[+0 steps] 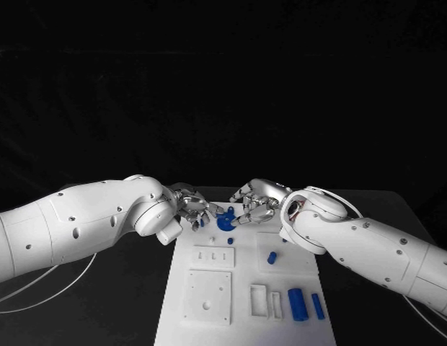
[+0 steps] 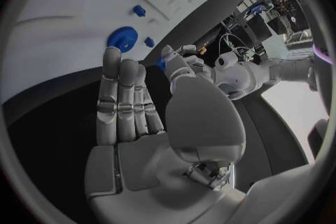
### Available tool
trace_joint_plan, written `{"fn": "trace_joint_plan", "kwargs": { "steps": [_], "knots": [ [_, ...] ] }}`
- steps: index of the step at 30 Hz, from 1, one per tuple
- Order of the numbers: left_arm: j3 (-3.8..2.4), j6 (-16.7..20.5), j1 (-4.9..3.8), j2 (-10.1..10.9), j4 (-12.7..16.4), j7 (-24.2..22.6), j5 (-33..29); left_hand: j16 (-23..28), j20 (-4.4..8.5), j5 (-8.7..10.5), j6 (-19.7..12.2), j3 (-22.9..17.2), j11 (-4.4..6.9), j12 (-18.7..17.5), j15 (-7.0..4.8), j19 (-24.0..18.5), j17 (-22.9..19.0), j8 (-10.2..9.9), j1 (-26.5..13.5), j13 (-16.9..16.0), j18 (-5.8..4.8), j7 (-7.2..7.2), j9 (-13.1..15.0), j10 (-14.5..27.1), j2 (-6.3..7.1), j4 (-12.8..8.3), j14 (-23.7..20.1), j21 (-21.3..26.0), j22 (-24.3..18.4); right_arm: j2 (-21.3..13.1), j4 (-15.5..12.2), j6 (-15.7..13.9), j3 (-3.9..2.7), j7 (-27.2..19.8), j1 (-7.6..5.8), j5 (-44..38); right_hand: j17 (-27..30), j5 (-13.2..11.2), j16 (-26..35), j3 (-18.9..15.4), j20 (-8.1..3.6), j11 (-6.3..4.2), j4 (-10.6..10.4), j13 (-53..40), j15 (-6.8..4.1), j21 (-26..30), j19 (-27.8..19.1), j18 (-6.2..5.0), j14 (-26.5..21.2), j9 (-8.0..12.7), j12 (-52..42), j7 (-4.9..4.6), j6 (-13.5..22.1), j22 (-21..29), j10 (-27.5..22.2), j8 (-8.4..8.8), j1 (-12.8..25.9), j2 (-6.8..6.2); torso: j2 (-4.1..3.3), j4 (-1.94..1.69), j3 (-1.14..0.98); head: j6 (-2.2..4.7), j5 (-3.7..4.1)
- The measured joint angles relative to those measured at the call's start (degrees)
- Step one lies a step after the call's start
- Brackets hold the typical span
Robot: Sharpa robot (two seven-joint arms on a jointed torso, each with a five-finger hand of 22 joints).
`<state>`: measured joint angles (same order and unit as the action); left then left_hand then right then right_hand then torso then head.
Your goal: Assemble the parts on the task board
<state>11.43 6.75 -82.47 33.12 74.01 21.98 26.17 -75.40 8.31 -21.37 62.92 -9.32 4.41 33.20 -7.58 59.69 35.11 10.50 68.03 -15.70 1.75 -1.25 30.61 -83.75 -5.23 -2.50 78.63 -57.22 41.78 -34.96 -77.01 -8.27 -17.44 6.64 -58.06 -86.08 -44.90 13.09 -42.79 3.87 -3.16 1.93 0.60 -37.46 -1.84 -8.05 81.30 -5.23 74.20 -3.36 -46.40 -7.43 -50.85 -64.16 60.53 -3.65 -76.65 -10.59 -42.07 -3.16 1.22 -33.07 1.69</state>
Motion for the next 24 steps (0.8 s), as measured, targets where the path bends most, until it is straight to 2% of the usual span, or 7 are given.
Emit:
{"fn": "trace_joint_plan", "kwargs": {
  "steps": [5,9,13,16,20,22,24],
  "knots": [
    [0.0,-0.05,0.0,0.25,0.05,0.68,0.97,0.41,0.2,0.0,0.2,0.0,0.0,-0.39,0.0,0.2,0.31,0.0,-0.01,0.07,0.0,-0.2,0.0,0.0,0.03,-0.01,0.0,0.0,0.08,-3.12,-1.04,-1.32,-0.59,-1.06,0.17,0.93,2.56,5.37,-0.01,-2.94,0.74,0.31,-1.97,4.45,0.68,2.76,-1.19,-0.02,-2.56,0.0,0.79,-0.21,0.38,1.51,-0.75,0.0,-1.26,-0.49,0.04,0.02,0.03,-0.22,-0.15],
    [0.02,-0.17,0.0,0.63,0.51,1.25,2.27,0.41,0.2,-0.55,0.2,-0.25,0.0,-0.39,-0.11,0.21,0.69,0.01,-0.38,0.07,0.0,-0.2,0.01,0.0,0.4,-0.26,0.5,0.0,0.1,-5.4,-0.86,-2.39,-2.0,-1.78,0.21,2.22,4.01,6.77,-0.01,-3.06,0.74,0.31,-2.58,6.33,0.7,3.45,-1.19,-0.02,-2.57,0.0,0.47,-0.19,0.36,2.18,-0.75,0.0,-1.33,-0.42,0.08,0.12,0.06,-0.3,-0.29],
    [0.12,-0.24,0.0,1.01,1.48,1.93,3.99,0.41,0.32,-1.94,0.57,-0.71,0.0,-0.39,-0.21,0.39,1.08,0.02,-0.33,0.01,0.0,-0.57,0.01,0.0,0.91,-0.72,0.62,0.0,0.14,-6.93,0.43,-4.02,-4.0,-2.62,0.21,5.08,4.55,8.6,-0.23,-3.06,0.7,0.31,-2.58,7.0,0.7,3.45,-1.15,-0.01,-2.57,0.0,0.35,0.03,-0.57,2.29,-0.75,0.0,-1.55,-0.19,0.25,0.25,0.05,-0.57,-0.41],
    [0.72,-0.15,-0.01,1.7,2.89,2.57,5.35,0.84,0.2,-3.53,0.93,-0.97,-0.01,-0.39,-0.12,0.64,1.27,0.57,-0.84,0.0,0.0,-0.93,0.01,-0.01,1.43,-0.98,0.95,0.0,0.14,-7.62,1.62,-5.6,-5.4,-3.45,0.18,8.12,4.84,10.26,-0.58,-2.7,0.49,0.31,-2.22,7.65,0.51,3.45,-0.94,-0.01,-2.77,0.0,0.35,0.08,-1.58,2.32,-0.75,0.0,-1.36,0.6,0.44,0.38,-0.02,-0.86,-0.55],
    [1.74,0.49,0.0,2.88,5.36,3.5,7.54,1.18,0.08,-3.89,1.5,-1.7,-0.11,0.18,-0.21,2.24,2.81,0.64,-1.06,-0.05,0.0,-1.49,0.01,-0.11,1.98,-1.72,2.05,1.32,0.08,-7.9,3.63,-7.8,-6.96,-4.66,0.18,12.5,5.28,11.89,-0.87,-2.58,0.49,0.09,-1.3,8.86,0.51,3.45,-0.94,-0.02,-2.77,0.0,0.35,0.24,-2.45,2.32,-0.52,0.0,-0.63,1.34,0.77,0.51,-0.15,-1.53,-0.67],
    [2.03,1.12,0.04,3.41,6.64,4.02,8.9,1.3,-0.04,-3.89,1.74,-1.7,-0.12,0.35,-0.21,2.7,3.43,0.65,-0.96,-0.05,-0.01,-1.74,0.01,-0.12,2.08,-1.72,2.06,2.17,0.06,-7.81,4.79,-8.99,-7.42,-5.3,0.16,14.9,5.42,12.57,-0.87,-2.44,0.49,-0.01,-0.97,9.41,0.51,3.44,-0.94,-0.01,-2.77,-0.02,0.58,0.28,-3.48,2.32,-0.41,0.0,-0.47,1.49,0.97,0.52,-0.22,-1.91,-0.78],
    [2.17,1.79,0.08,3.71,7.65,4.46,10.13,1.79,0.2,-4.35,2.07,-1.7,-0.22,0.55,-0.38,3.31,4.17,-0.61,-1.03,0.01,0.0,-2.06,0.01,-0.21,2.15,-1.72,2.25,3.23,0.57,-7.54,5.88,-9.93,-7.69,-5.81,0.13,17.06,5.58,13.12,-0.87,-2.26,0.49,-0.03,-0.62,10.02,0.38,3.44,-0.94,-0.01,-2.89,-0.12,1.05,0.43,-5.66,2.32,-0.39,0.0,0.01,1.98,1.15,0.5,-0.29,-2.3,-0.9]
  ]
}}
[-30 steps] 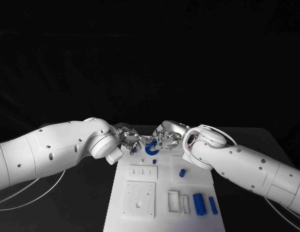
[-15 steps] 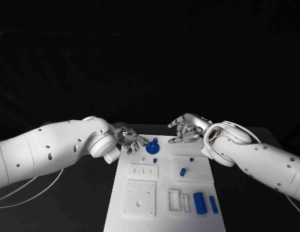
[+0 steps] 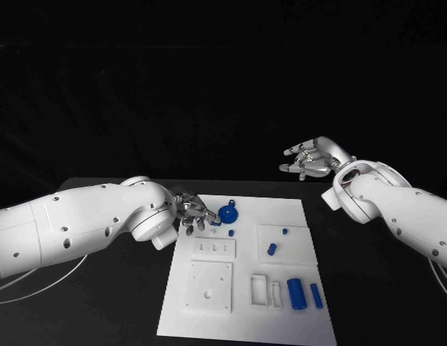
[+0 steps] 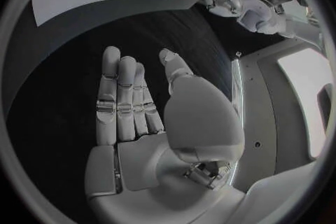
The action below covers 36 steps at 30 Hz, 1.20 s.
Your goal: Assemble the parts on the task board
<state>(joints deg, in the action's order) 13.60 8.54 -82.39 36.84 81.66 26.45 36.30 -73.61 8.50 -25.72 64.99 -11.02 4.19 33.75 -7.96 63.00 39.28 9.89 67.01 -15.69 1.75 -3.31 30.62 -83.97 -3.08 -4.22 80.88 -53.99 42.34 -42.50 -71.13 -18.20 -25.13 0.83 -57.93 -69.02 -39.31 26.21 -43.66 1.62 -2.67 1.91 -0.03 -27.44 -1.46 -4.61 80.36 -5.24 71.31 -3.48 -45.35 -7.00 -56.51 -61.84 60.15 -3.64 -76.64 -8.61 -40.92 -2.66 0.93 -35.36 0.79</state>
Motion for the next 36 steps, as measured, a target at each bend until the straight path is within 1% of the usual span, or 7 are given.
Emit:
{"fn": "trace_joint_plan", "kwargs": {
  "steps": [5,13,16,19,23,30,36],
  "knots": [
    [0.17,2.36,0.69,0.67,2.82,1.09,3.28,0.39,-0.46,-0.41,0.32,-0.9,-0.1,0.36,0.19,0.64,1.04,-2.61,-0.15,0.22,-0.01,-0.31,1.05,-0.1,0.15,-0.91,0.39,1.5,1.95,0.99,2.48,-1.94,-0.35,-1.2,-0.09,6.3,4.59,1.19,5.47,1.01,0.64,0.16,1.18,7.75,0.56,0.85,-3.4,0.05,-1.95,-0.08,8.86,0.01,-1.26,4.29,1.84,0.0,1.24,1.24,0.46,-0.11,-0.13,-0.81,0.01],
    [0.3,5.03,2.39,0.65,4.73,2.56,6.58,0.84,-1.04,-0.41,0.52,-2.0,-0.2,0.46,0.41,1.63,1.23,-4.19,-0.54,0.51,0.11,-0.5,2.63,-0.19,0.54,-2.0,0.6,3.48,4.94,2.67,4.95,-1.99,-0.47,-3.34,-0.41,18.36,29.01,-0.84,36.33,9.11,8.54,5.47,1.87,24.01,7.87,0.86,-22.37,-0.03,-6.75,0.05,38.43,-2.25,3.39,38.21,2.5,0.0,3.33,2.49,0.96,-0.24,-0.27,-2.34,-0.07],
    [0.3,5.66,2.91,0.37,4.7,2.99,7.43,0.84,-1.13,-0.41,0.52,-2.05,-0.21,0.46,0.41,1.72,1.33,-4.42,-0.66,0.53,0.92,-0.5,3.89,-0.2,0.66,-2.06,0.6,3.8,5.42,3.29,6.29,-1.04,-0.48,-4.74,-0.55,23.6,35.17,-2.06,39.63,12.8,10.6,6.31,3.45,24.06,9.48,0.86,-24.08,-0.73,-8.47,0.13,41.3,-2.39,5.34,49.9,0.6,0.0,4.49,3.31,1.04,-0.27,-0.27,-2.76,-0.08],
    [0.29,6.07,3.45,-0.01,4.36,3.39,8.16,0.84,-0.82,-0.41,0.53,-2.05,-0.21,0.46,0.41,2.03,1.33,-4.74,-0.66,0.53,0.91,-0.51,4.68,-0.2,0.66,-2.06,0.6,4.88,6.83,3.85,7.55,0.34,-0.48,-6.16,-0.66,28.86,35.73,-2.46,39.83,12.56,12.34,6.41,4.35,24.08,9.6,0.75,-25.83,-0.96,-11.91,0.2,41.46,-1.92,7.27,55.84,-1.81,0.26,5.25,4.02,1.04,-0.27,-0.27,-2.99,-0.13],
    [0.29,6.29,4.31,-0.54,3.58,3.88,8.93,0.84,-1.13,-0.41,0.62,-2.05,-0.1,0.74,0.41,2.34,1.49,-4.95,-0.66,0.53,0.92,-0.6,4.71,-0.09,0.66,-2.06,0.6,6.08,8.41,4.48,8.9,2.17,-0.48,-7.68,-0.76,34.96,35.8,-2.47,39.82,10.99,15.27,6.56,5.15,24.15,9.4,0.57,-29.4,-3.8,-13.87,0.24,41.75,-1.6,8.44,57.97,-4.57,0.34,5.09,4.79,1.03,-0.27,-0.31,-3.27,-0.18],
    [0.3,6.19,5.49,-1.22,2.26,4.59,9.76,0.84,-1.03,-0.47,0.68,-2.05,-0.03,0.74,0.41,3.46,1.64,-5.08,-0.66,0.47,0.91,-0.65,4.77,-0.02,0.65,-2.51,0.6,9.56,12.86,5.2,10.19,4.12,-0.44,-9.38,-0.85,41.0,35.85,-2.68,40.02,9.84,14.92,7.2,5.38,24.15,9.89,0.18,-30.08,-4.09,-14.39,0.3,41.74,-2.03,9.28,57.99,-5.58,0.34,4.72,5.17,0.93,-0.27,-0.34,-3.74,-0.08],
    [0.31,6.0,5.94,-1.62,1.48,4.85,10.02,0.84,-0.82,-1.58,0.68,-2.16,-0.03,0.74,0.41,4.08,1.4,-5.05,-0.66,0.47,0.91,-0.66,5.07,-0.02,0.66,-2.63,0.6,11.07,14.78,5.6,10.57,4.8,-0.43,-10.1,-0.89,42.67,35.85,-2.91,40.02,9.62,13.6,8.45,5.48,24.26,11.43,0.18,-30.19,-2.22,-13.82,0.29,42.07,-2.61,9.61,57.99,-7.65,0.34,4.72,5.17,0.89,-0.29,-0.32,-3.96,-0.31]
  ]
}}
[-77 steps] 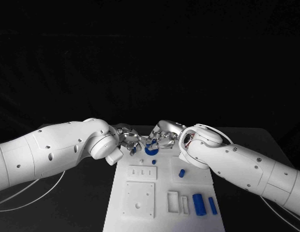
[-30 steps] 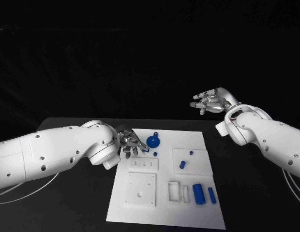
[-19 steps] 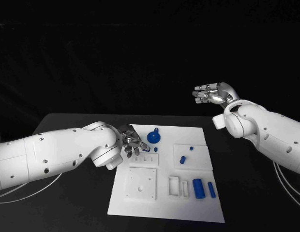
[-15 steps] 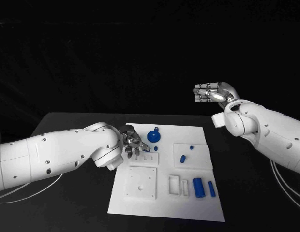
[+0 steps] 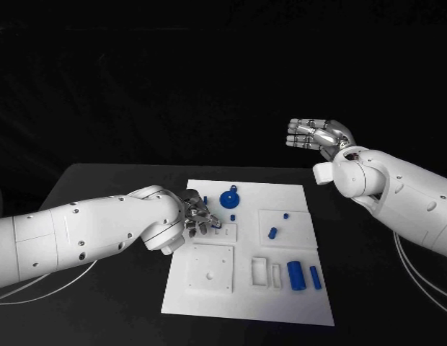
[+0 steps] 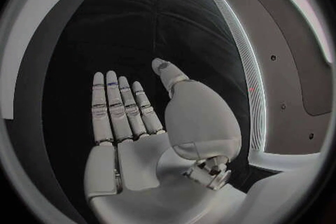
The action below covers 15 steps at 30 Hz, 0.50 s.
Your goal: Assemble the parts on the task board
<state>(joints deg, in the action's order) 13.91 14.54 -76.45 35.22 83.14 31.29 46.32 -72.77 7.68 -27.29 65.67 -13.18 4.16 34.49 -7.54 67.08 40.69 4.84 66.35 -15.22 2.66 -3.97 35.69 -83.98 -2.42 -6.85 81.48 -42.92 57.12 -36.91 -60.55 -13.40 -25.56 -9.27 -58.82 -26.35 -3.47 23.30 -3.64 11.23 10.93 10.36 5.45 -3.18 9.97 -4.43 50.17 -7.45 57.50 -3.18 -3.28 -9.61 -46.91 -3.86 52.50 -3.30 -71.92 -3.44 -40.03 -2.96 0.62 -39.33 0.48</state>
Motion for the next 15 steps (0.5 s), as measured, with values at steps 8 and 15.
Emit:
{"fn": "trace_joint_plan", "kwargs": {
  "steps": [8,15],
  "knots": [
    [-0.02,-0.97,0.24,-0.31,-0.4,0.26,0.14,0.33,0.11,-0.01,0.0,0.0,0.0,0.0,0.01,0.73,-0.2,0.66,-0.01,0.0,0.0,0.0,0.0,0.0,0.01,-0.01,-0.01,2.52,2.79,0.49,0.5,0.43,0.05,-0.42,-0.01,0.82,-0.01,-3.35,0.0,6.08,-0.21,0.23,2.21,0.07,0.45,0.0,-0.21,-0.01,-0.92,-0.01,0.0,-0.2,-0.2,0.0,-1.62,0.0,-0.72,0.71,-0.02,0.0,0.05,-0.12,-0.15],
    [-0.02,-2.0,0.37,-0.41,-0.79,0.63,0.39,0.33,-0.14,-0.27,0.0,0.07,-0.03,-0.24,0.01,1.33,-0.2,0.66,-0.02,-0.03,-0.01,0.0,0.0,-0.03,0.02,-0.08,0.0,4.57,5.15,0.7,0.78,0.8,0.09,-0.19,-0.01,1.44,0.04,-3.38,0.0,8.0,-0.2,0.28,2.62,0.07,0.38,0.0,-0.21,-0.01,-1.05,-0.01,0.0,-0.2,-0.2,0.0,-1.93,0.0,0.15,0.43,-0.03,0.01,0.05,-0.29,-0.18]
  ]
}}
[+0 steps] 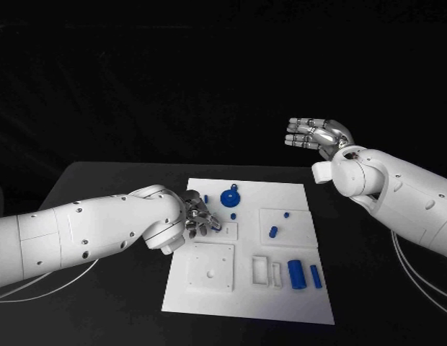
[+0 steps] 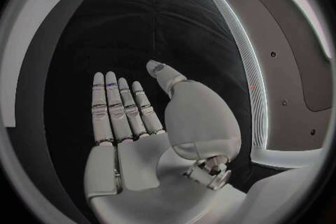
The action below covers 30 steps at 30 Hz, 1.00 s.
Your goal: Assemble the parts on the task board
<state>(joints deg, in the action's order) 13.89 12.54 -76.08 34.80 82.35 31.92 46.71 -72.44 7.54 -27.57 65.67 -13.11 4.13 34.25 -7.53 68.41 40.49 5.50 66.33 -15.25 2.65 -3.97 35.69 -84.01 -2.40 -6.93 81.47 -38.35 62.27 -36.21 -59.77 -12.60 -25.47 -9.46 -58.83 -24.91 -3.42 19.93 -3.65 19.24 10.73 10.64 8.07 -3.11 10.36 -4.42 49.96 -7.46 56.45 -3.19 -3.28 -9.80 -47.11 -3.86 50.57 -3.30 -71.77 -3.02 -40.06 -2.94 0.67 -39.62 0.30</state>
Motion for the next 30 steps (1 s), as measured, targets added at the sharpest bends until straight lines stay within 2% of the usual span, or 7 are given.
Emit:
{"fn": "trace_joint_plan", "kwargs": {
  "steps": [8,20,26,30],
  "knots": [
    [0.0,-0.93,0.05,-0.03,-0.02,0.45,0.45,0.0,0.14,-0.67,0.0,0.16,-0.04,0.0,0.01,0.72,0.63,0.55,-0.66,-0.07,0.0,0.0,0.0,-0.04,-0.03,-0.16,0.01,2.28,2.83,0.15,0.3,0.41,0.02,0.14,0.0,0.34,0.0,0.0,0.0,0.15,0.0,0.0,0.15,0.0,0.0,0.0,0.0,0.0,0.0,0.0,0.0,0.0,0.0,0.0,0.0,0.0,0.0,0.0,-0.02,0.0,-0.01,-0.16,-0.05],
    [-0.04,-1.74,0.05,-0.01,-0.27,0.81,1.49,0.0,0.13,-0.67,0.01,-0.28,-0.05,0.0,0.02,0.71,0.76,0.54,-1.04,-0.07,0.0,-0.01,0.0,-0.05,0.27,-0.61,0.0,2.65,3.28,0.28,0.56,0.8,0.08,0.24,0.0,0.41,-0.01,0.03,0.0,0.15,0.01,0.0,0.15,-0.01,0.19,0.0,0.0,-0.01,-0.2,-0.01,0.0,0.01,0.0,0.0,0.01,0.0,0.0,0.0,-0.02,-0.01,0.01,-0.25,-0.07],
    [-0.09,-2.2,0.02,-0.21,-0.64,0.81,1.84,0.0,0.13,-0.66,0.03,-0.28,-0.14,0.0,0.1,1.75,0.83,0.52,-1.04,-0.06,0.0,-0.02,0.02,-0.13,0.27,-0.61,0.08,5.15,6.0,0.36,0.65,0.96,0.11,0.26,0.0,0.42,-0.01,0.04,0.0,0.15,0.01,0.0,0.15,-0.01,0.19,0.0,0.0,-0.01,-0.2,0.04,0.0,0.01,0.0,-0.01,0.01,0.0,0.0,0.0,-0.02,-0.02,0.02,-0.26,-0.05],
    [-0.13,-2.57,-0.01,-0.57,-1.15,0.79,1.89,0.33,0.13,-0.65,0.03,-0.28,-0.1,0.0,0.1,1.75,0.66,0.47,-1.27,-0.06,0.0,-0.03,1.22,-0.1,0.03,-0.62,0.08,5.79,6.56,0.45,0.71,1.04,0.12,0.3,0.0,0.42,-0.02,0.33,0.0,-0.15,0.01,0.2,0.13,-0.01,0.09,0.0,0.0,-0.01,-0.31,0.03,0.0,-0.19,0.21,0.0,-0.2,0.0,0.0,0.0,-0.02,-0.03,0.02,-0.26,-0.11]
  ]
}}
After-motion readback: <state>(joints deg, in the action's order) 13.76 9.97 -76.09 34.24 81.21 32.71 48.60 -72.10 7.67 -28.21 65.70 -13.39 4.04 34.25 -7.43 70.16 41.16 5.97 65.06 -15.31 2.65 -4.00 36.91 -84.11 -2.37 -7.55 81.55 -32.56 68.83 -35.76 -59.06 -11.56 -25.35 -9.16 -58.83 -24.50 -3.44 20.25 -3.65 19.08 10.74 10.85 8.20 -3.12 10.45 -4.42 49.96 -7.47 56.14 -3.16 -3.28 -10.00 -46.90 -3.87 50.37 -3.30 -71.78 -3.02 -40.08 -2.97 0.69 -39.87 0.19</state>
